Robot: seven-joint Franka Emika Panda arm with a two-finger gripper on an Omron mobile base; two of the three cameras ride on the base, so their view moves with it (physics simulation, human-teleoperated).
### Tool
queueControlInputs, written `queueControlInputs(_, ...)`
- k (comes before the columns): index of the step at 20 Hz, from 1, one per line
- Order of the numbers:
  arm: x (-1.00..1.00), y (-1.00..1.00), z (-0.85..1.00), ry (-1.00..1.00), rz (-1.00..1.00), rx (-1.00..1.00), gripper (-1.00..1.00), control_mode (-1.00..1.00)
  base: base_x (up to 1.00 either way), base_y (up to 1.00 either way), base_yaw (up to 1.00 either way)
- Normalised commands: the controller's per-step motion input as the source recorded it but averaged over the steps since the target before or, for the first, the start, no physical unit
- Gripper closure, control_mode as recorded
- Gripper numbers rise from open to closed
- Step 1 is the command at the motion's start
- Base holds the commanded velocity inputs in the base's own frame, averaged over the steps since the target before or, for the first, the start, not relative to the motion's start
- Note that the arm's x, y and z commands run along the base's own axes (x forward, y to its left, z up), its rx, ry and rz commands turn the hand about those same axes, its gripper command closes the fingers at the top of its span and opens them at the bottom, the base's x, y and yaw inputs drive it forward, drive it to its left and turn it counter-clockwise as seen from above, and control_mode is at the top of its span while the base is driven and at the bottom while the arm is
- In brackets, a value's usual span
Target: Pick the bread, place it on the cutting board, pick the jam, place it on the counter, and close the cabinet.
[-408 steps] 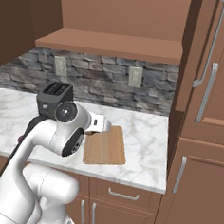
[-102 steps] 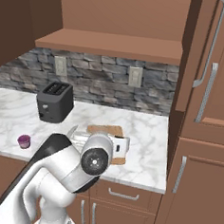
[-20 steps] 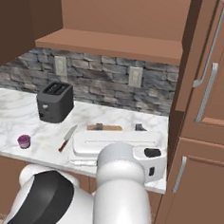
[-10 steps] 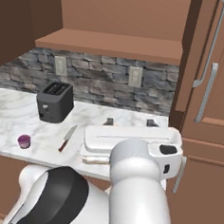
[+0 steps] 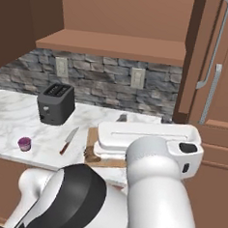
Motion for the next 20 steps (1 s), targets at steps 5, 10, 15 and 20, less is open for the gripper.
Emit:
queueControlInputs(5, 0.00, -0.13, 0.10, -0.03, 0.00, 0.00, -1.00, -1.00, 0.00, 0.00, 0.00)
queueControlInputs(10, 0.00, -0.07, 0.02, -0.04, 0.00, 0.00, -1.00, -1.00, 0.00, 0.00, 0.00)
queueControlInputs(15, 0.00, -0.05, 0.00, -0.03, 0.00, 0.00, -1.00, -1.00, 0.00, 0.00, 0.00)
queueControlInputs(20, 0.08, -0.07, 0.00, -0.01, 0.00, 0.00, -1.00, -1.00, 0.00, 0.00, 0.00)
